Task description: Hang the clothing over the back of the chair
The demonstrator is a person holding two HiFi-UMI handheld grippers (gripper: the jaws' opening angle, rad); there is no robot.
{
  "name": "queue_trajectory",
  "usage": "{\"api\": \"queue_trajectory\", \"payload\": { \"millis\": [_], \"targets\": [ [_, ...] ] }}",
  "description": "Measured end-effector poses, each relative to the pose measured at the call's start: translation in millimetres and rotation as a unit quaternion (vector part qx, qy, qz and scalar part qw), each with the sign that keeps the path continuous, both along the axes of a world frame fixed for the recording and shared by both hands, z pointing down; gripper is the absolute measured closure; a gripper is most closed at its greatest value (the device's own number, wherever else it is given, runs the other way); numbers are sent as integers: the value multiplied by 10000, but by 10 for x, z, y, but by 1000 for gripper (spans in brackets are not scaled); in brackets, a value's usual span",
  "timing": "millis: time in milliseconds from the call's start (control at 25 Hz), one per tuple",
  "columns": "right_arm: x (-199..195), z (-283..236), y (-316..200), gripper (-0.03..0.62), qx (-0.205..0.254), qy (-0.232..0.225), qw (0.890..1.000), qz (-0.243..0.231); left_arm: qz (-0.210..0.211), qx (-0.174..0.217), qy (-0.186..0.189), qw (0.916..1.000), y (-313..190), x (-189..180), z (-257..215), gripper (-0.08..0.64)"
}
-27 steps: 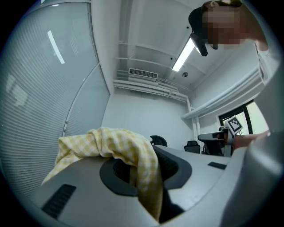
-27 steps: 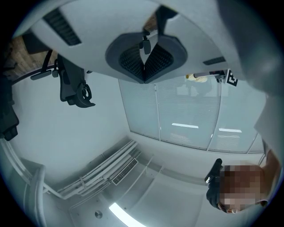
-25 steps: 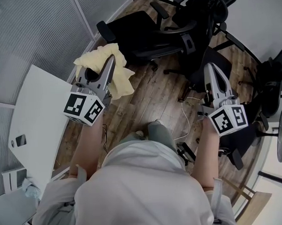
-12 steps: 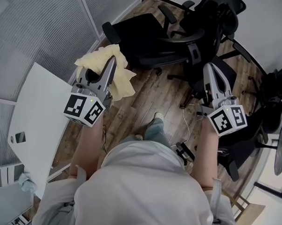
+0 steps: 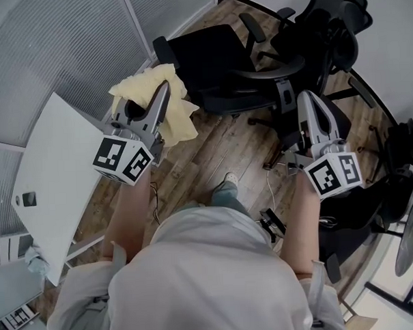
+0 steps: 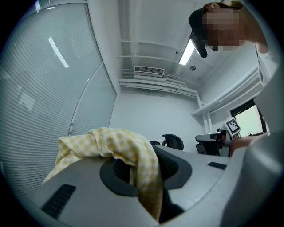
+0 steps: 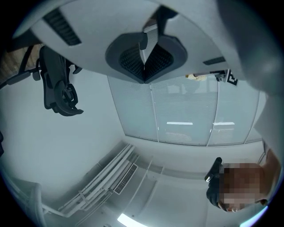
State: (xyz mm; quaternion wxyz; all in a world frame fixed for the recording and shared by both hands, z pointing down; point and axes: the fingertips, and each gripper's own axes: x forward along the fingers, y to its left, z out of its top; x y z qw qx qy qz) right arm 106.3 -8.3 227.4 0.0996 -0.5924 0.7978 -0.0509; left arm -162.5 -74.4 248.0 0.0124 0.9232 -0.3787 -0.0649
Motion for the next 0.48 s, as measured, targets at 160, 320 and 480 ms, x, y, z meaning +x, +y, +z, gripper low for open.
{"api": "queue_trajectory", "payload": {
  "millis": [160, 320, 480],
  "targets": [
    [124, 9, -226, 571, -12, 1, 9998, -198, -147, -9, -13, 9999, -130, 128, 1, 468],
    [225, -24, -472, 571, -18, 29, 9991, -427, -354, -9, -36, 9994, -266, 221, -21, 466],
    [306, -59, -687, 571, 0, 51, 9979, -645, -531, 8, -33, 9986, -369, 295, -42, 468]
  ]
}}
